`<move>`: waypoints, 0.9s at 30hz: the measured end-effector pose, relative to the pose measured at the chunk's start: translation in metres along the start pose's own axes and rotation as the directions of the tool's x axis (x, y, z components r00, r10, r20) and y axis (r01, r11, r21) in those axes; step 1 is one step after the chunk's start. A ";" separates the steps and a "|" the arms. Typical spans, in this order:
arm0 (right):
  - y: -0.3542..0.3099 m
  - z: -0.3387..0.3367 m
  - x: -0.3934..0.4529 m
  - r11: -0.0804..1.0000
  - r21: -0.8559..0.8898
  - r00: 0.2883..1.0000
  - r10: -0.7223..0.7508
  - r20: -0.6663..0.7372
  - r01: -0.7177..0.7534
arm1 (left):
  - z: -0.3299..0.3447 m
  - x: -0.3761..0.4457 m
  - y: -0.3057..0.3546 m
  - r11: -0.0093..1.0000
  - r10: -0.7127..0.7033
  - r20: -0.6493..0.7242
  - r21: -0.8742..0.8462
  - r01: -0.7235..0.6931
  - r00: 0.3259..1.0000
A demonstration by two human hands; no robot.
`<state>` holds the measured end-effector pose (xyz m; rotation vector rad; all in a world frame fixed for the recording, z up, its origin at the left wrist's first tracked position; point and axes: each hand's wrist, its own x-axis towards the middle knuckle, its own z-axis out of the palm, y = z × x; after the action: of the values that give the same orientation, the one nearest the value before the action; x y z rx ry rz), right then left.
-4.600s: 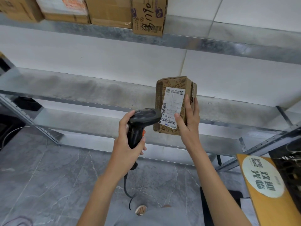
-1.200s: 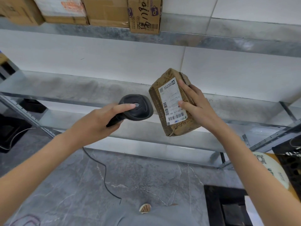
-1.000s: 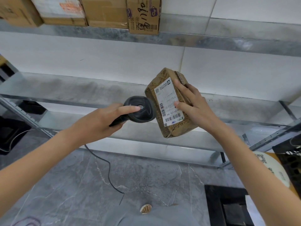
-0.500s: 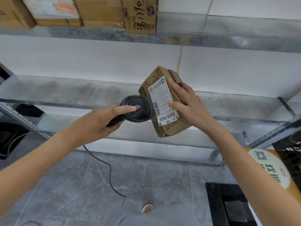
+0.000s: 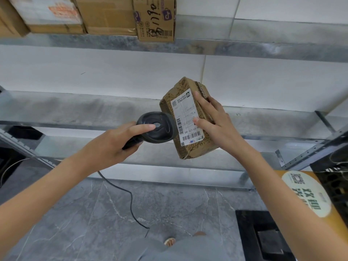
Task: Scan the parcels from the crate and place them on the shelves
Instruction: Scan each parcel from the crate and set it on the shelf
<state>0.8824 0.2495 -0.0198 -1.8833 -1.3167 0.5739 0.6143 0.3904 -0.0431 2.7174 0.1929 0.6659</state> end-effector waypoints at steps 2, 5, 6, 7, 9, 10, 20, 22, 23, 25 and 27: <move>0.005 -0.002 -0.001 1.000 -0.004 0.999 0.006 -0.035 -0.006 | 0.006 0.006 -0.003 0.999 -0.023 -0.050 -0.030 0.021 0.999; 0.015 -0.010 -0.006 1.000 0.002 0.993 0.023 -0.114 -0.023 | 0.021 0.023 -0.002 0.990 -0.116 -0.142 -0.102 0.102 0.983; 0.018 -0.014 -0.008 0.999 0.012 0.988 0.037 -0.152 -0.036 | 0.026 0.032 -0.001 0.980 -0.161 -0.176 -0.148 0.136 0.971; 0.021 -0.018 -0.009 0.998 0.013 0.980 0.055 -0.192 -0.053 | 0.031 0.041 0.001 0.965 -0.208 -0.211 -0.202 0.165 0.955; 0.030 -0.028 -0.014 0.994 -0.022 0.948 0.097 -0.302 -0.109 | 0.046 0.065 0.006 0.930 -0.271 -0.264 -0.321 0.180 0.926; 0.035 -0.033 -0.018 0.990 -0.041 0.926 0.114 -0.360 -0.138 | 0.053 0.078 0.010 0.912 -0.288 -0.280 -0.372 0.173 0.916; 0.095 -0.121 -0.063 0.950 0.193 0.604 0.306 -0.736 -0.246 | 0.156 0.229 0.105 0.725 -0.290 -0.185 -0.683 0.089 0.939; 0.104 -0.142 -0.078 0.941 0.213 0.538 0.325 -0.778 -0.261 | 0.175 0.252 0.124 0.696 -0.279 -0.149 -0.712 0.093 0.948; 0.110 -0.152 -0.085 0.938 0.219 0.506 0.330 -0.797 -0.267 | 0.184 0.264 0.132 0.685 -0.274 -0.134 -0.723 0.096 0.952; 0.120 -0.172 -0.101 0.930 0.258 0.447 0.354 -0.822 -0.263 | 0.202 0.285 0.148 0.664 -0.257 -0.099 -0.741 0.101 0.961; 0.130 -0.190 -0.119 0.918 0.289 0.392 0.379 -0.838 -0.270 | 0.218 0.305 0.166 0.638 -0.239 -0.059 -0.762 0.111 0.969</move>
<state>1.0518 0.0530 -0.0122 -1.8965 -0.1849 -0.2156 0.9942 0.2356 -0.0368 1.8042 0.1639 0.6981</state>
